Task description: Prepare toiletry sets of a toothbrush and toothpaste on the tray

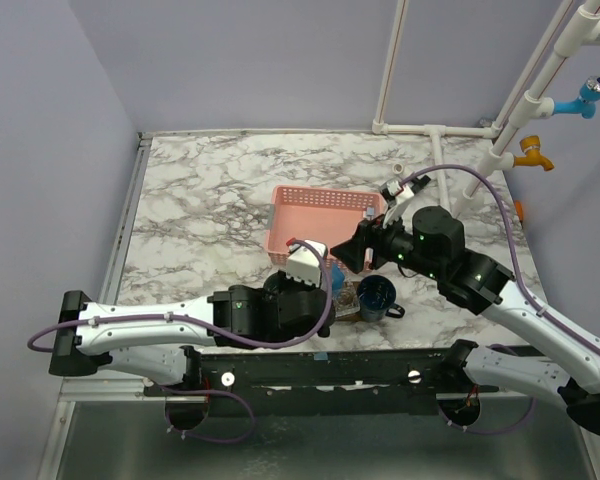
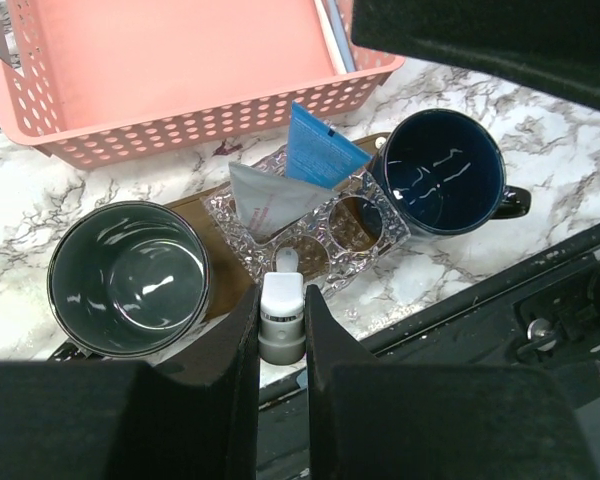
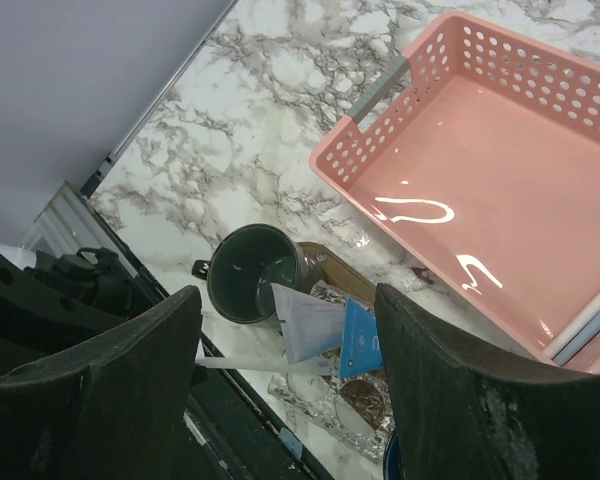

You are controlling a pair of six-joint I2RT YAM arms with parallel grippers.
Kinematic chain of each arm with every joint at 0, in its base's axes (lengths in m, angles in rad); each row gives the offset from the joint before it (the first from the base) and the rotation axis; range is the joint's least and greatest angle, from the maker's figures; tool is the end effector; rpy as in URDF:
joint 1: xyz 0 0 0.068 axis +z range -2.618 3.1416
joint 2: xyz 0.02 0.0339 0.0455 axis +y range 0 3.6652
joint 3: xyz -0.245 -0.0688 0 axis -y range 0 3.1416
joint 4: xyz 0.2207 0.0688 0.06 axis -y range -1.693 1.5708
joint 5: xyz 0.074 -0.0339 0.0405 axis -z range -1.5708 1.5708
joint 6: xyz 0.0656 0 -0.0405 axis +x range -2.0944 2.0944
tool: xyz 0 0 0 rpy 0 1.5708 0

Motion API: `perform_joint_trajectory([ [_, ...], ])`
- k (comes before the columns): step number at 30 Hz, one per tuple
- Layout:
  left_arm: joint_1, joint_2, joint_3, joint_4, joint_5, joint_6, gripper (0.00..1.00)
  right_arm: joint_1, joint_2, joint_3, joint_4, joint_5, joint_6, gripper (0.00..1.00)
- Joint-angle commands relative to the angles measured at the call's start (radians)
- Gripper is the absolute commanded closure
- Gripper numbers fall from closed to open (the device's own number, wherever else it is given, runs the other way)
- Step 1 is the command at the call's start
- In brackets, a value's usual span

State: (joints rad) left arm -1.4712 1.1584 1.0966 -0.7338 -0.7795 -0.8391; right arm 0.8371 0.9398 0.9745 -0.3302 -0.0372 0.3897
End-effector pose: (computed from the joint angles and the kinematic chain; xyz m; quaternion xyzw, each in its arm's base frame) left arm 0.0688 -0.2245 0.2980 0.1297 0.8586 -0.1778 0.4630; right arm 0.1505 0.1706 0.3383 -0.1890 0.7809 0.3548 0.4781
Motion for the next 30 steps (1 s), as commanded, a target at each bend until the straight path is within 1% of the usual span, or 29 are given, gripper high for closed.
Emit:
perform_joint_trajectory([
  [1,-0.026,0.059,0.032,-0.015,-0.075,-0.024,1.00,0.005,-0.018,-0.016,0.022,0.021,0.004,0.27],
  [8,-0.043,0.120,0.059,-0.032,-0.100,-0.032,1.00,0.006,-0.018,-0.025,0.022,0.020,0.004,0.27],
  [29,-0.060,0.154,0.011,-0.017,-0.127,-0.100,1.00,0.005,-0.021,-0.048,0.025,0.015,0.005,0.26],
  [30,-0.061,0.157,0.013,-0.020,-0.130,-0.103,0.98,0.006,-0.019,-0.048,0.026,0.014,0.005,0.26],
])
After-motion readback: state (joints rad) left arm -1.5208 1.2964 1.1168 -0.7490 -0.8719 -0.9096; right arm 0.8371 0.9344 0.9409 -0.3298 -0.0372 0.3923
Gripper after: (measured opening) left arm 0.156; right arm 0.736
